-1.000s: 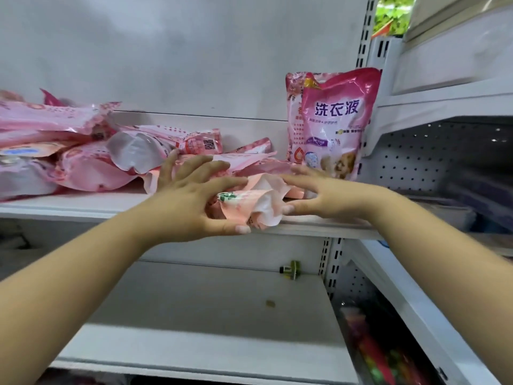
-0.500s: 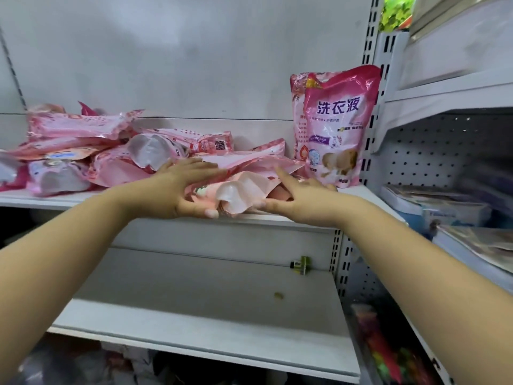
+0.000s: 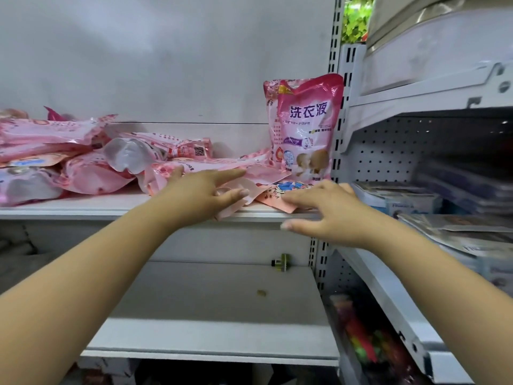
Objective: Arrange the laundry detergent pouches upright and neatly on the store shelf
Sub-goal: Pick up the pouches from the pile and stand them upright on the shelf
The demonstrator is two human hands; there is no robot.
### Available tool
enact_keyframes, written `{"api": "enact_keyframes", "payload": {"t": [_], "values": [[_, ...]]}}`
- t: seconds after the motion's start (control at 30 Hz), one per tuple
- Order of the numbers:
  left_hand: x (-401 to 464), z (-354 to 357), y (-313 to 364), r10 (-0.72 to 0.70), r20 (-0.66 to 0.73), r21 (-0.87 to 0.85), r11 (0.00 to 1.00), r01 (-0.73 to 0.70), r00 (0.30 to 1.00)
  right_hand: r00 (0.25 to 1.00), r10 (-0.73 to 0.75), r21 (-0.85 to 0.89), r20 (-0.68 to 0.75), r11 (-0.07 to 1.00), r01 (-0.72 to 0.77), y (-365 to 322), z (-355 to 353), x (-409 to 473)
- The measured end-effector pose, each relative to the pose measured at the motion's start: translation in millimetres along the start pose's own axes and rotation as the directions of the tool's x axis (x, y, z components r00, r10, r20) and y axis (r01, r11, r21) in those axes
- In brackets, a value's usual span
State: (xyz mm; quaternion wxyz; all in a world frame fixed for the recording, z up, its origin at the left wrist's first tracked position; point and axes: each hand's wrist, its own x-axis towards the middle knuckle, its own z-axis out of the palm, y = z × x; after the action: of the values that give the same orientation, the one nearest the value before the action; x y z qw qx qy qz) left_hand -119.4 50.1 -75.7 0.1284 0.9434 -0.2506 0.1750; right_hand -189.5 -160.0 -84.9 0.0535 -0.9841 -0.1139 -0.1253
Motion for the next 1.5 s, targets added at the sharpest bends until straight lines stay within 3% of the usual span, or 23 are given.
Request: {"api": "enact_keyframes", "payload": {"t": [0.13,0.17,0.27,0.37,0.47,0.63,0.67,0.73,0.77,0.8,0.83,0.87,0.9,0.93,0.97,1.03,1.07,1.13,1.2,1.27,1.33,1.4,1.5], "values": [[4.9,12.4,0.2,-0.001,-0.073,0.057,0.998,0.005,0.997,0.963,0.128,0.276,-0.238,0.959,-0.059,4.5,-10.8,23.4],[5.2,14.3,-0.2,0.003,-0.083,0.056,0.998,0.002,0.997,0.966,0.155,0.258,-0.209,0.961,-0.099,5.5,-11.2,30.4],[4.2,16.6,-1.9,0.005,-0.099,0.022,1.000,-0.003,0.995,0.978,0.195,0.302,0.079,0.930,-0.210,7.4,-5.5,38.1],[1.8,17.0,-2.4,0.007,-0.119,-0.013,1.000,-0.008,0.993,0.968,0.218,0.264,0.122,0.933,-0.243,5.9,-3.5,25.3],[1.4,19.0,-1.4,0.015,-0.132,-0.021,1.000,-0.018,0.991,0.969,0.246,0.127,0.018,0.961,-0.247,0.0,-4.2,7.2],[-4.6,22.6,-2.8,0.049,-0.173,0.071,0.997,-0.037,0.984,0.921,0.316,0.154,-0.227,0.946,-0.286,-10.7,15.2,-18.7],[-11.8,24.4,-2.8,0.094,-0.282,0.042,0.995,-0.085,0.955,0.904,0.314,0.163,-0.291,0.947,-0.277,-12.1,21.5,-24.8],[-36.6,34.9,3.1,0.133,-0.594,-0.153,0.950,-0.274,0.793,0.820,0.288,0.257,-0.494,0.950,-0.179,-15.6,38.2,-39.2],[-51.6,44.9,10.0,0.039,-0.690,-0.301,0.893,-0.335,0.722,0.748,0.308,0.328,-0.588,0.936,-0.127,-18.5,45.7,-47.4],[-66.9,56.6,21.2,-0.105,-0.684,-0.492,0.797,-0.351,0.722,0.683,0.354,0.406,-0.639,0.909,-0.091,-21.0,54.5,-55.1],[-79.2,66.8,35.6,-0.270,-0.560,-0.712,0.640,-0.289,0.783,0.639,0.389,0.461,-0.663,0.886,-0.060,-23.2,63.8,-61.8],[-86.2,77.8,48.2,-0.382,-0.316,-0.892,0.430,-0.136,0.868,0.617,0.404,0.487,-0.675,0.872,-0.039,-26.1,73.9,-68.4],[-89.9,88.2,59.2,-0.374,-0.024,-0.974,0.218,0.063,0.927,0.612,0.404,0.490,-0.680,0.871,-0.029,-29.0,84.1,-75.2],[-90.5,93.5,68.2,-0.262,0.233,-0.968,0.024,0.248,0.937,0.613,0.383,0.471,-0.692,0.882,-0.019,-32.5,92.0,-80.8],[-90.0,96.1,75.6,-0.136,0.373,-0.925,-0.139,0.355,0.918,0.633,0.345,0.437,-0.693,0.899,-0.012,-35.4,101.0,-85.2],[-90.2,98.8,88.3,-0.043,0.417,-0.842,-0.394,0.368,0.908,0.707,0.267,0.398,-0.655,0.917,0.022,-41.2,117.9,-98.7],[-88.9,100.6,89.8,-0.083,0.389,-0.849,-0.420,0.322,0.918,0.736,0.261,0.449,-0.624,0.891,0.064,-41.3,121.3,-102.6],[-88.0,104.7,92.9,-0.159,0.339,-0.898,-0.347,0.269,0.927,0.766,0.395,0.682,-0.507,0.728,0.076,-40.5,116.0,-109.7],[-87.1,106.3,94.1,-0.115,0.304,-0.925,-0.272,0.265,0.946,0.736,0.572,0.858,-0.361,0.512,0.022,-33.3,106.7,-113.2],[-84.2,102.3,94.6,-0.053,0.264,-0.952,-0.175,0.251,0.963,0.749,0.646,0.982,-0.146,0.184,0.034,-20.9,92.1,-111.4],[-79.7,95.6,95.3,0.001,0.209,-0.975,-0.082,0.208,0.978,0.807,0.590,0.988,-0.024,-0.111,0.110,-15.6,75.8,-108.5],[-71.6,85.8,94.8,0.068,0.142,-0.989,-0.028,0.144,0.988,0.842,0.540,0.971,-0.022,-0.188,0.146,-12.4,59.6,-103.4],[-58.0,61.0,92.2,0.124,-0.035,-0.986,0.157,-0.054,0.992,0.851,0.519,0.963,-0.079,-0.180,0.199,-10.9,34.2,-87.7]]}}
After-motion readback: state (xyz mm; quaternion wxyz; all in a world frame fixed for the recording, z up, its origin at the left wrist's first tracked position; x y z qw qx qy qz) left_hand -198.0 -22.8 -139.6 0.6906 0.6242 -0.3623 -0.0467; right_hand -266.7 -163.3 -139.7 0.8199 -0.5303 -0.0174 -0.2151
